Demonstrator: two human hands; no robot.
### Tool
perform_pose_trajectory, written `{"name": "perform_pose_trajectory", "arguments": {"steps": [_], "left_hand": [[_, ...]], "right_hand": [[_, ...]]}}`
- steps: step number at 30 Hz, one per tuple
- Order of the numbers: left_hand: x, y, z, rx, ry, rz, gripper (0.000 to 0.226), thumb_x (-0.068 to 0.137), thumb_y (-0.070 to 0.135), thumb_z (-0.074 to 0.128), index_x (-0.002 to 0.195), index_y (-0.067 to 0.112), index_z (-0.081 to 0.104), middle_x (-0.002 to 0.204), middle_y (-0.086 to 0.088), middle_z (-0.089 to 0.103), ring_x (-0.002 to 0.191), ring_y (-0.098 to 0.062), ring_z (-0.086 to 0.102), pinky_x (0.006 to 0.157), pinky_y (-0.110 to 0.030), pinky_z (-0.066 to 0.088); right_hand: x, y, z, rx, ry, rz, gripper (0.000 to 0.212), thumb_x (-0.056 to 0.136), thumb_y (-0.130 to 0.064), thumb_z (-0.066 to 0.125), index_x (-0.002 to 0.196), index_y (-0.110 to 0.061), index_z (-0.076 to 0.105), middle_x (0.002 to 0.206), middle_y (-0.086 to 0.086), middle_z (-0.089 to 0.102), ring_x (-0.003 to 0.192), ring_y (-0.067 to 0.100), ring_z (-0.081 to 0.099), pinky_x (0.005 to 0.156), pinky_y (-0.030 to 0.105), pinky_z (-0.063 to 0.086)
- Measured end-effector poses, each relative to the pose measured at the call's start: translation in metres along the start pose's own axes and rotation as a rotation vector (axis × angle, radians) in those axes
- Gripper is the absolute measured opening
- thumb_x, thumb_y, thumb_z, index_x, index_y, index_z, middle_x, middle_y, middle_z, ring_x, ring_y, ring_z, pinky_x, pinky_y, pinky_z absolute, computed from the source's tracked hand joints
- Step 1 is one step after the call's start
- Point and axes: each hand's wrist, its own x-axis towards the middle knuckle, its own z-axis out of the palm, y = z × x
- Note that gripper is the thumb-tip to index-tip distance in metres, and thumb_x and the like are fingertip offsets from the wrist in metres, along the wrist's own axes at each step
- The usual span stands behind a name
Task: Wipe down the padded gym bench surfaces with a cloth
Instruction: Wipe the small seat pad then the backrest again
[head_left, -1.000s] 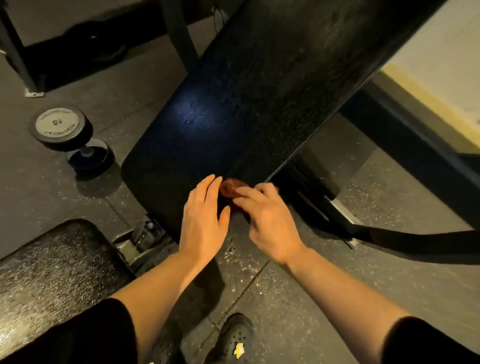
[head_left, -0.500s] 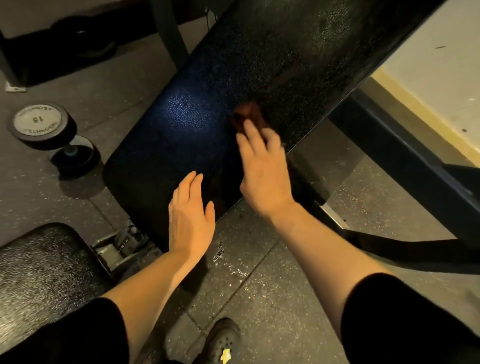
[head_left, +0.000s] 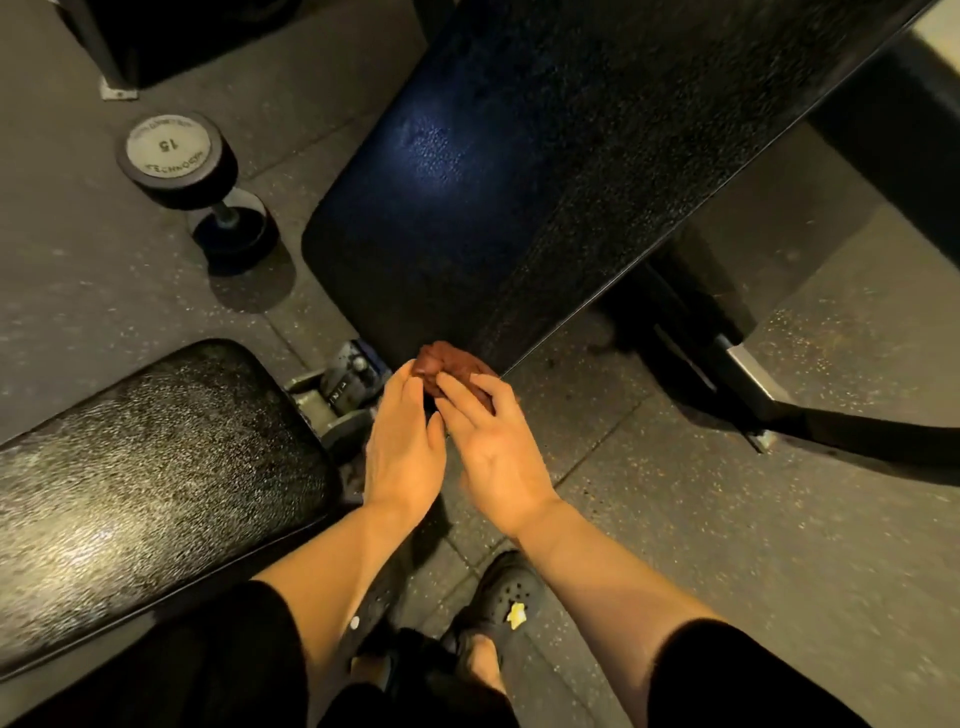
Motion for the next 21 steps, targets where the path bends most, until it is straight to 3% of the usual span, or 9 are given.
{"name": "perform_pose_trajectory", "arguments": {"steps": [3, 5, 7, 9, 12, 15, 17, 21], "left_hand": [[-0.012, -0.005, -0.011, -0.208, -0.015, -0.094, 0.044, 0.100, 0.010, 0.039, 0.143, 0.016, 0.035, 0.135, 0.002, 0.047, 0.126, -0.015, 0.045, 0.094, -0.008, 0.026], [-0.020, 0.000, -0.028, -0.325, -0.031, -0.148, 0.047, 0.102, 0.016, 0.037, 0.148, 0.015, 0.027, 0.125, 0.007, 0.055, 0.118, -0.009, 0.049, 0.091, -0.005, 0.029], [-0.028, 0.011, -0.054, -0.506, -0.007, -0.205, 0.050, 0.102, 0.018, 0.038, 0.149, 0.011, 0.023, 0.107, 0.016, 0.057, 0.105, -0.003, 0.053, 0.093, -0.009, 0.035], [-0.036, 0.024, -0.087, -0.648, 0.077, -0.254, 0.052, 0.100, 0.015, 0.045, 0.147, 0.006, 0.025, 0.105, 0.004, 0.060, 0.090, -0.001, 0.056, 0.082, -0.008, 0.045], [-0.059, 0.038, -0.140, -0.690, 0.165, -0.265, 0.054, 0.091, 0.007, 0.061, 0.139, 0.000, 0.038, 0.111, -0.015, 0.059, 0.084, -0.008, 0.059, 0.068, -0.007, 0.048], [-0.096, 0.044, -0.193, -0.625, 0.257, -0.120, 0.042, 0.078, 0.017, 0.073, 0.118, 0.016, 0.059, 0.090, -0.005, 0.067, 0.074, -0.004, 0.064, 0.069, -0.013, 0.049], [-0.127, 0.050, -0.223, -0.524, 0.328, -0.080, 0.032, 0.072, 0.015, 0.077, 0.099, 0.025, 0.063, 0.070, 0.000, 0.062, 0.062, -0.005, 0.059, 0.065, -0.018, 0.046], [-0.197, 0.067, -0.292, -0.446, 0.544, -0.120, 0.020, 0.073, 0.003, 0.079, 0.082, 0.013, 0.063, 0.056, 0.003, 0.042, 0.052, -0.004, 0.042, 0.058, -0.017, 0.039]], "right_hand": [[-0.003, -0.023, -0.005, 0.452, 0.084, 0.228, 0.047, 0.077, 0.013, 0.055, 0.118, -0.007, 0.065, 0.132, 0.007, 0.057, 0.123, 0.024, 0.045, 0.106, 0.019, 0.028], [-0.002, -0.039, -0.025, 0.696, 0.114, 0.379, 0.044, 0.083, 0.013, 0.050, 0.114, -0.014, 0.066, 0.127, 0.000, 0.059, 0.118, 0.009, 0.048, 0.100, 0.011, 0.031], [-0.004, -0.057, -0.047, 0.865, 0.123, 0.396, 0.041, 0.083, 0.013, 0.049, 0.107, -0.016, 0.064, 0.119, -0.002, 0.059, 0.107, -0.002, 0.053, 0.091, 0.006, 0.036], [-0.007, -0.076, -0.071, 0.916, 0.107, 0.353, 0.038, 0.082, 0.013, 0.050, 0.104, -0.017, 0.059, 0.113, 0.000, 0.057, 0.101, -0.001, 0.055, 0.087, 0.008, 0.040], [-0.010, -0.105, -0.106, 0.943, 0.032, 0.279, 0.043, 0.079, 0.010, 0.056, 0.112, -0.017, 0.051, 0.113, 0.004, 0.055, 0.101, 0.009, 0.057, 0.089, 0.020, 0.046], [-0.014, -0.140, -0.148, 1.043, -0.044, 0.188, 0.051, 0.078, 0.007, 0.064, 0.120, -0.016, 0.049, 0.105, -0.004, 0.059, 0.093, -0.002, 0.059, 0.083, 0.013, 0.047], [-0.018, -0.165, -0.175, 1.055, -0.072, 0.116, 0.045, 0.081, 0.002, 0.067, 0.120, -0.014, 0.051, 0.100, -0.003, 0.062, 0.088, -0.002, 0.059, 0.078, 0.009, 0.045], [-0.017, -0.229, -0.220, 0.893, -0.042, -0.073, 0.012, 0.084, -0.005, 0.066, 0.096, -0.009, 0.066, 0.085, 0.002, 0.067, 0.078, 0.008, 0.060, 0.075, 0.024, 0.048]]}}
